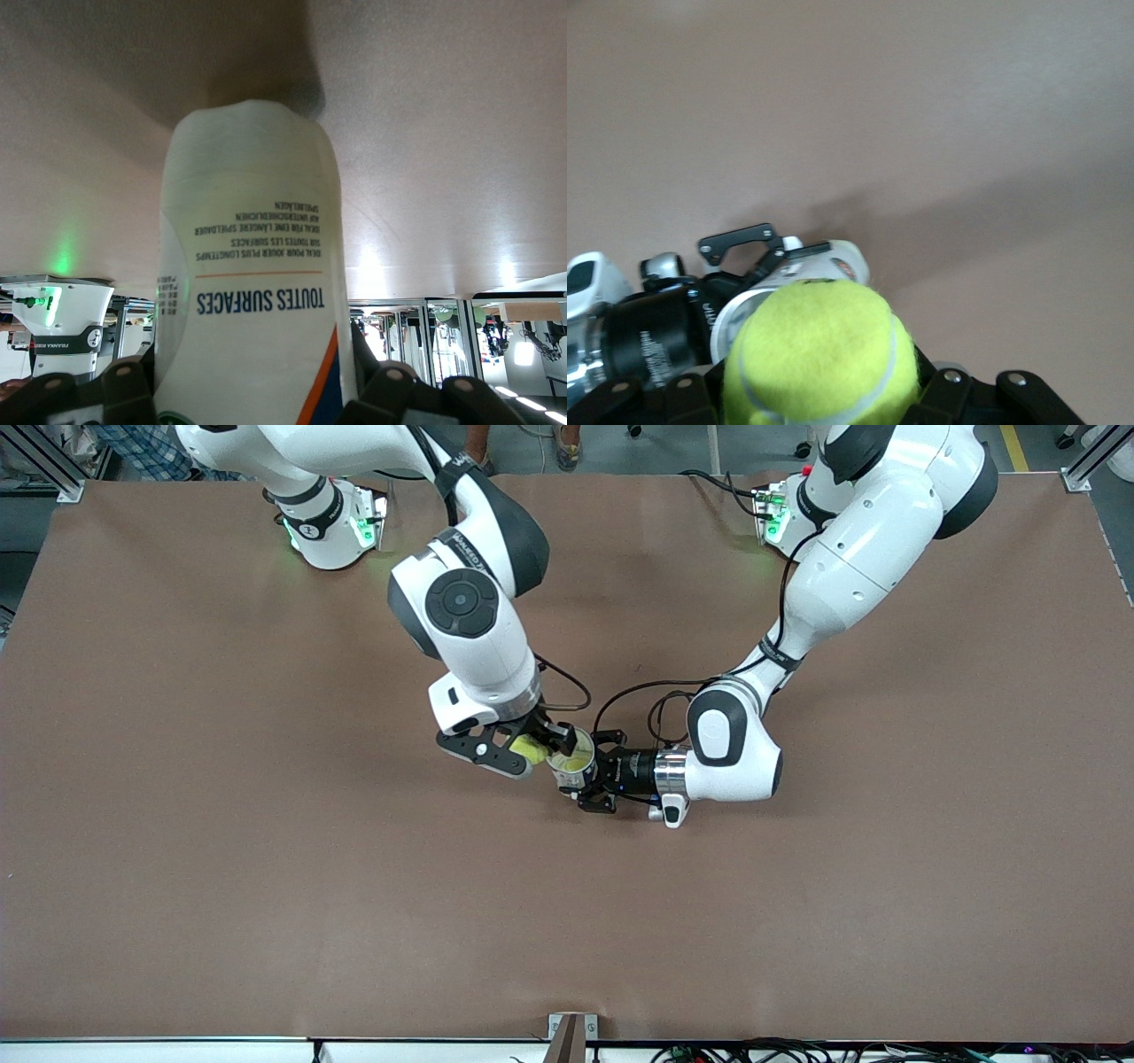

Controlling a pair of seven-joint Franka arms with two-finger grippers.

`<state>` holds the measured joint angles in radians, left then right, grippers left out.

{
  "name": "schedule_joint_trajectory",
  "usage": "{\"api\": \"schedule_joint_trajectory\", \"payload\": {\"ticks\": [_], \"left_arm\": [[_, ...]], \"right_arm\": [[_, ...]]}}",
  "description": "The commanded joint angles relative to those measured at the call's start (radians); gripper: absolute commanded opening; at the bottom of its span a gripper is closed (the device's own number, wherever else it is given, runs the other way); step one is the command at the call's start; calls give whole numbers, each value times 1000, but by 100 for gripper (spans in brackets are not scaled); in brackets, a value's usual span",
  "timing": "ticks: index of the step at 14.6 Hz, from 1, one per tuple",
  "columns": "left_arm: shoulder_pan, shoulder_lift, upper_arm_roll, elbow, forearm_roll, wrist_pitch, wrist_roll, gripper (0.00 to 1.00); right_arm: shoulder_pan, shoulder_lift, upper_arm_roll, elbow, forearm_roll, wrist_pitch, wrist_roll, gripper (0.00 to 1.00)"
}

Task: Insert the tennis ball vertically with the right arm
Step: 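Carry the second ball with the right gripper over the can's mouth, then lower the second ball into the can and open the right gripper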

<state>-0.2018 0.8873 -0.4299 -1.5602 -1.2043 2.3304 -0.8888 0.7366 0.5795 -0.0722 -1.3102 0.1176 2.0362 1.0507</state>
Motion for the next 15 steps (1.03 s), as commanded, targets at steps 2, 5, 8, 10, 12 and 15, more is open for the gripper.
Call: {"api": "schedule_joint_trajectory", "payload": {"ticks": [2,5,8,10,12,15], "left_arm": [[-2,-16,-1,-6,-12,-2,-18,75],[-7,-16,0,-6,-12,-2,-18,75],[-5,-16,-1,-8,-12,-2,-18,75],[-5,-16,-1,-8,-12,0,-18,75],[-5,-16,-1,-6,-12,-2,-16,75],[-5,-16,0,-6,-12,0,-16,75]], "right_arm": [[18,25,-11,28,11,24,29,33],[27,40,-9,28,11,38,28,34],[41,56,-11,28,11,48,32,34],[43,57,-9,28,11,52,32,36],[46,59,-9,28,11,68,31,37],[47,60,-11,28,11,75,31,50]]}}
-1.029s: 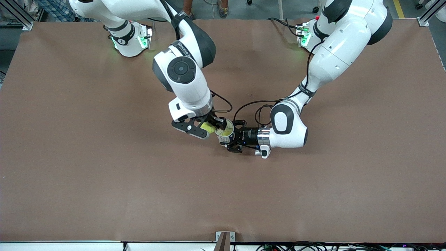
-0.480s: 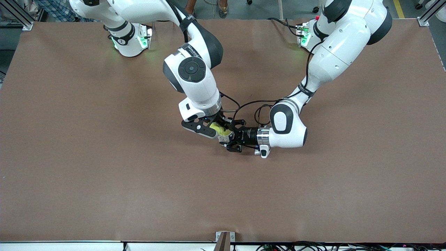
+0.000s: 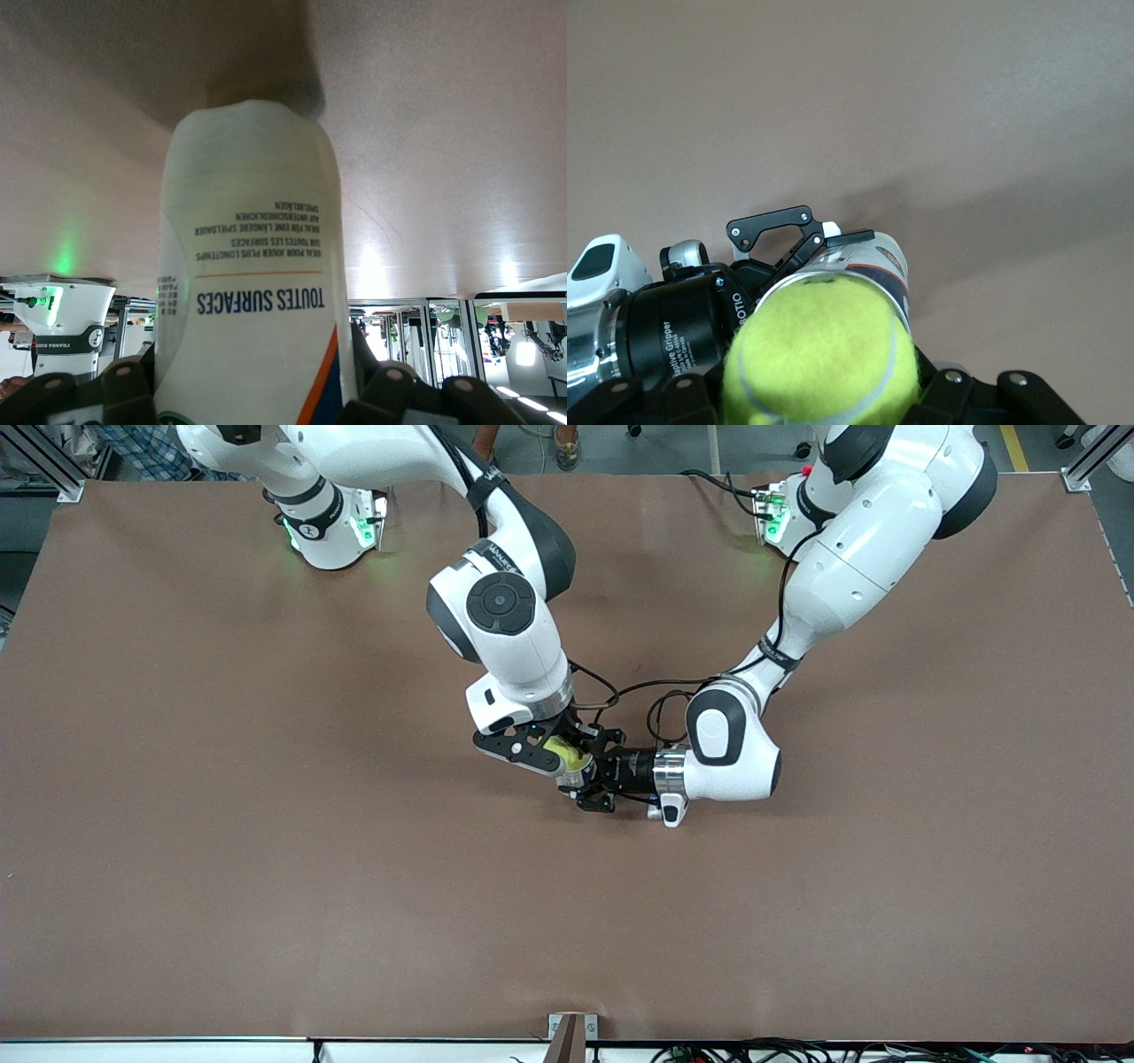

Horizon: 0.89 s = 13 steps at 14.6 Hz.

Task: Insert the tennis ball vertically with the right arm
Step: 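Lower the second ball into the can and open the right gripper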

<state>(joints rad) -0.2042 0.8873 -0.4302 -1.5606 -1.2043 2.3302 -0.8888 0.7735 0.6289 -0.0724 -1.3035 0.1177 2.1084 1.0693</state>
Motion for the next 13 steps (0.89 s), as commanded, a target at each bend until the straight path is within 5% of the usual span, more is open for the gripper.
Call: {"api": "schedule_joint_trajectory", "payload": {"ticks": [1,2,9,13], "left_arm": [[-3,-16,-1,-6,-12,0,-15,75],[-3,-16,-1,-6,-12,0,-16,75],[-3,-14,-1,-6,-12,-2,-13,75],[-4,-11,-1,-6,-12,0,-6,75]], "right_arm": [[9,11,-9,21,11,2,12,67],[10,11,-10,21,10,2,12,99],[12,-4,-13,21,-1,-22,-3,100],[-23,-69,-20,18,-9,-163,-25,100]]}}
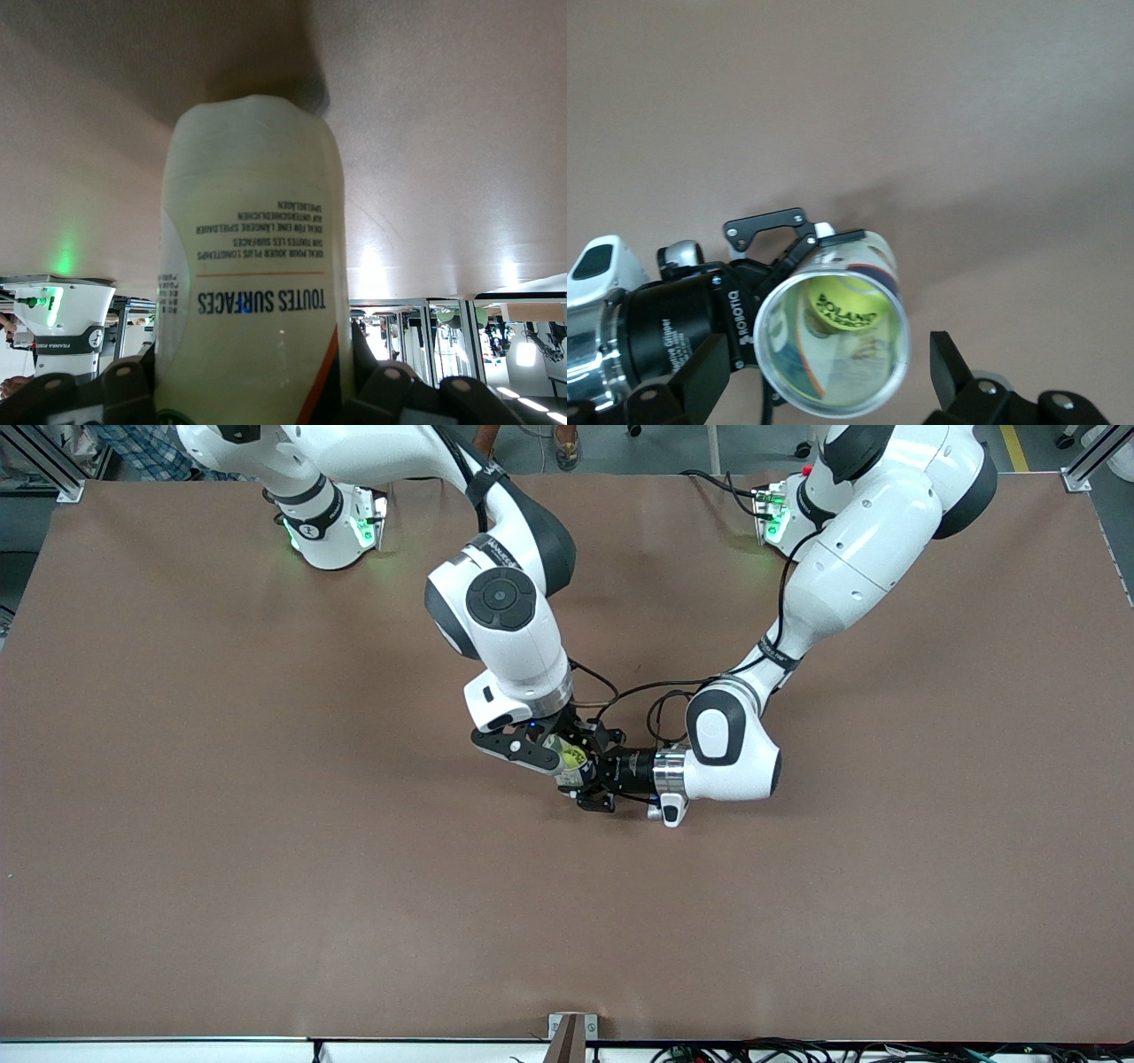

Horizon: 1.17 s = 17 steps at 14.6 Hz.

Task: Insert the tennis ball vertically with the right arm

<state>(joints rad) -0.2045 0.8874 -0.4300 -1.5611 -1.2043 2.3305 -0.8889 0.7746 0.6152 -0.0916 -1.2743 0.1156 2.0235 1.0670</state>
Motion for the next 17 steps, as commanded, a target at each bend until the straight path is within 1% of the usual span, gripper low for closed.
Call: {"api": "schedule_joint_trajectory", "payload": {"ticks": [1,3,5,7,8,10,14,15,17], "left_arm": [[-4,-11,0,-7,-14,0,-5,75],[-3,-8,-1,-7,-14,0,-4,75],[0,-7,-1,-8,-14,0,-2,75],[2,-5,1,-10,-14,1,-1,76],[2,-5,1,-11,-14,1,-1,100],[5,-5,1,-13,-14,1,1,100],[11,-4,2,-14,-14,1,1,100],[13,-4,5,-16,-14,1,1,100],[14,-5,13,-19,-14,1,1,100]], "right_arm": [[-41,-80,0,-14,-11,-132,-68,100],[-78,-135,0,-17,-13,-263,-148,100],[-138,-205,0,-20,-11,-380,-224,100],[-202,-282,0,-54,-11,-466,-312,100],[-237,-334,0,-91,-11,-483,-372,100],[-311,-428,0,-169,-10,-500,-490,100],[-467,-569,0,-301,-11,-513,-721,100],[-500,-592,0,-316,-14,-511,-757,100],[-553,-614,0,-321,-49,-519,-858,100]]}}
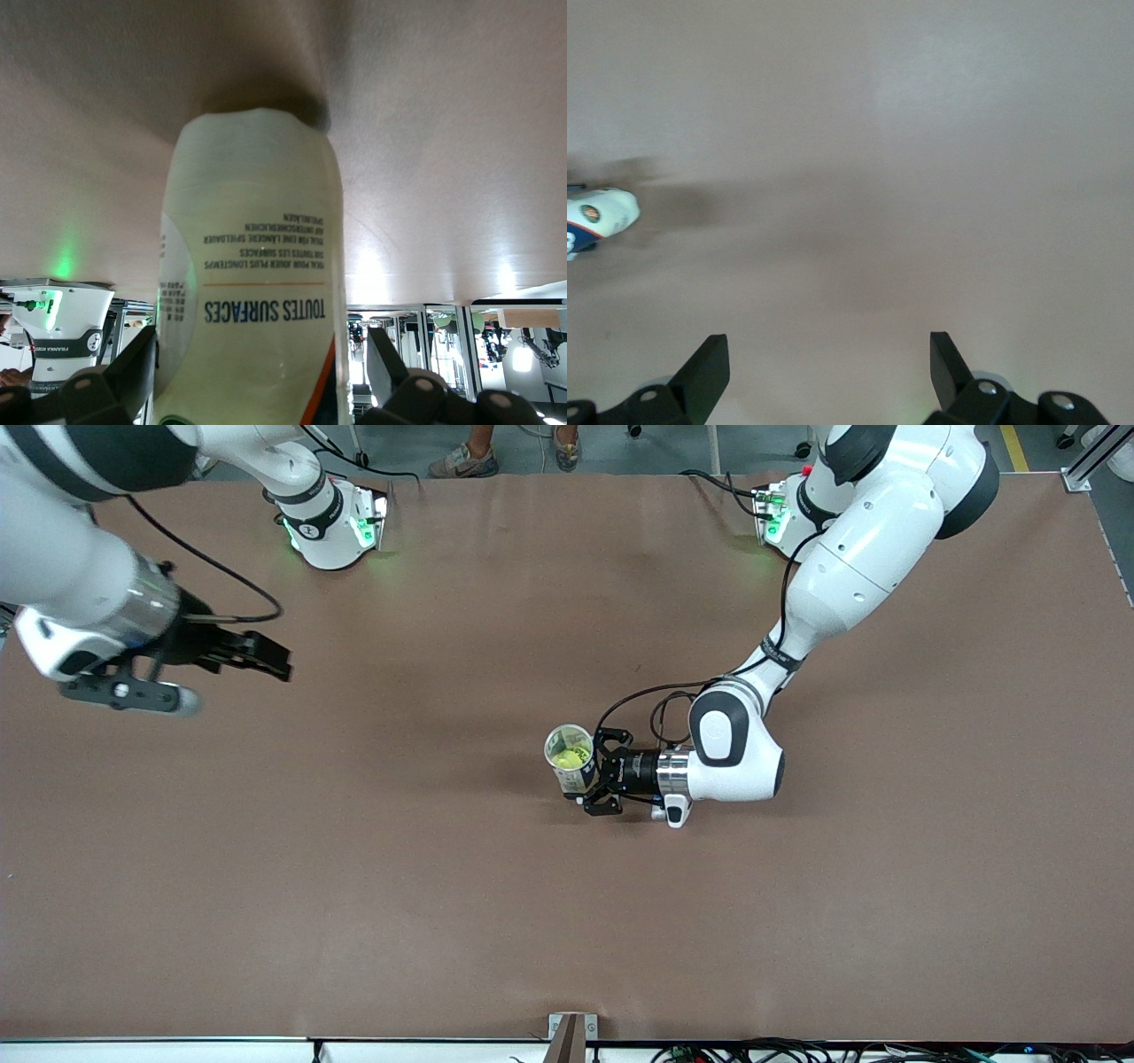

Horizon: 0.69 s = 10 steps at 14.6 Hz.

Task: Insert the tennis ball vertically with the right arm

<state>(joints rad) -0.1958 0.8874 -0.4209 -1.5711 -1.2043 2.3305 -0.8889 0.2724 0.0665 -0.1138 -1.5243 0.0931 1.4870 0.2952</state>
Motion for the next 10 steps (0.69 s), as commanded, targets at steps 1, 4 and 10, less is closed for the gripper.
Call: {"api": "schedule_joint_trajectory", "payload": {"ticks": [1,4,10], "left_arm": [[7,-4,5,-13,-14,1,1,100],[10,-7,22,-35,-14,0,2,100],[35,-10,24,-55,-11,-5,7,100]], "right_arm": [[-85,-77,22,-85,-30,18,-141,100],[-173,-83,22,-79,-35,30,-258,100],[-194,-82,22,-39,-91,81,-359,100]]}}
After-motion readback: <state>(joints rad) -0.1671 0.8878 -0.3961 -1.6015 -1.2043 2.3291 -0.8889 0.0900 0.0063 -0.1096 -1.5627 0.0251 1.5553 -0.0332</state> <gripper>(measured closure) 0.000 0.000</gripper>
